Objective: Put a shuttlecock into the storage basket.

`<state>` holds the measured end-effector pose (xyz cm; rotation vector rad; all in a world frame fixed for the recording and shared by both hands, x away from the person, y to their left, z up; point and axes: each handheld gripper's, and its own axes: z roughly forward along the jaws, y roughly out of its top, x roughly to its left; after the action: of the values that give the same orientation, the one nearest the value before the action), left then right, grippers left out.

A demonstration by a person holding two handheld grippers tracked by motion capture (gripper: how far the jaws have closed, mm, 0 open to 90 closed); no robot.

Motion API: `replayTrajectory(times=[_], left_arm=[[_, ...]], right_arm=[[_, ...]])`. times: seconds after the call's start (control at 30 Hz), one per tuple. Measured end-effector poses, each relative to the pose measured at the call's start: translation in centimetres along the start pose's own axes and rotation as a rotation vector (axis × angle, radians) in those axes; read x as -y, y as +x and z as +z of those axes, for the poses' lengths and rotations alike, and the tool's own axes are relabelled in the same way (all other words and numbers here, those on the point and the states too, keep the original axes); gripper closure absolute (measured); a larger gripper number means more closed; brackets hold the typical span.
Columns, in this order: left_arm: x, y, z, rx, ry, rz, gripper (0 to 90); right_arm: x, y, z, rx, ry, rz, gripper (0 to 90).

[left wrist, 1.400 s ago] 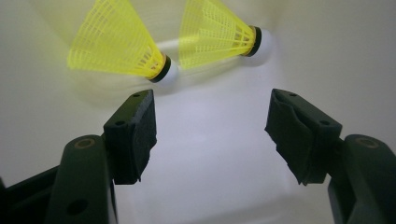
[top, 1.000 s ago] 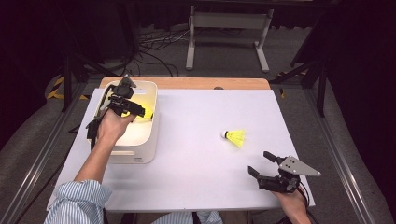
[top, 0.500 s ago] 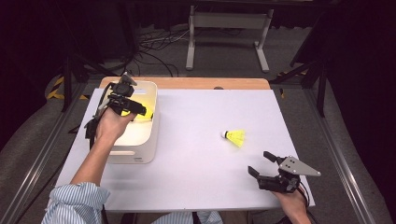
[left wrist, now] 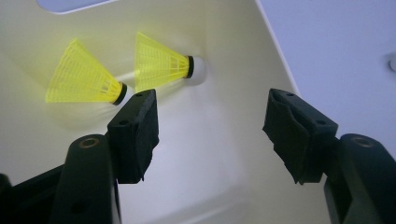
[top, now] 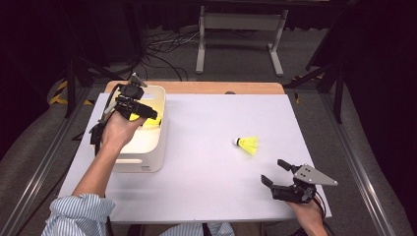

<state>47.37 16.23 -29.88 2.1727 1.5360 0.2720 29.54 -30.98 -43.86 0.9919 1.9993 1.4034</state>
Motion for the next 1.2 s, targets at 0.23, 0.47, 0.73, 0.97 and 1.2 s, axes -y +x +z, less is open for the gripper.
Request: replayTrajectory(times=[0.23, 0.47, 0.73, 0.97, 1.2], left_arm=[[-0.5, -1.0, -0.5, 0.019, -0.009, 0.019, 36.2], [-0.7, -1.9, -0.8, 0.035, -0.019, 0.038, 36.2], [-0.9, -2.7, -0.7, 0.056, -0.025, 0.051, 36.3], [-1.1, -3.7, -0.5, 0.068, -0.023, 0.07, 36.4], [-1.5, -4.8, -0.4, 0.082, -0.024, 0.093, 36.4]], right_arm=[[0.0, 0.0, 0.0, -0.003, -0.003, 0.002, 16.2], [0.0, 0.0, 0.0, -0.004, 0.0, 0.0, 16.3], [0.0, 0.0, 0.0, -0.003, 0.002, -0.001, 16.5], [0.0, 0.0, 0.0, -0.004, 0.002, 0.001, 16.5], [0.0, 0.0, 0.0, -0.006, 0.002, 0.0, 16.5]])
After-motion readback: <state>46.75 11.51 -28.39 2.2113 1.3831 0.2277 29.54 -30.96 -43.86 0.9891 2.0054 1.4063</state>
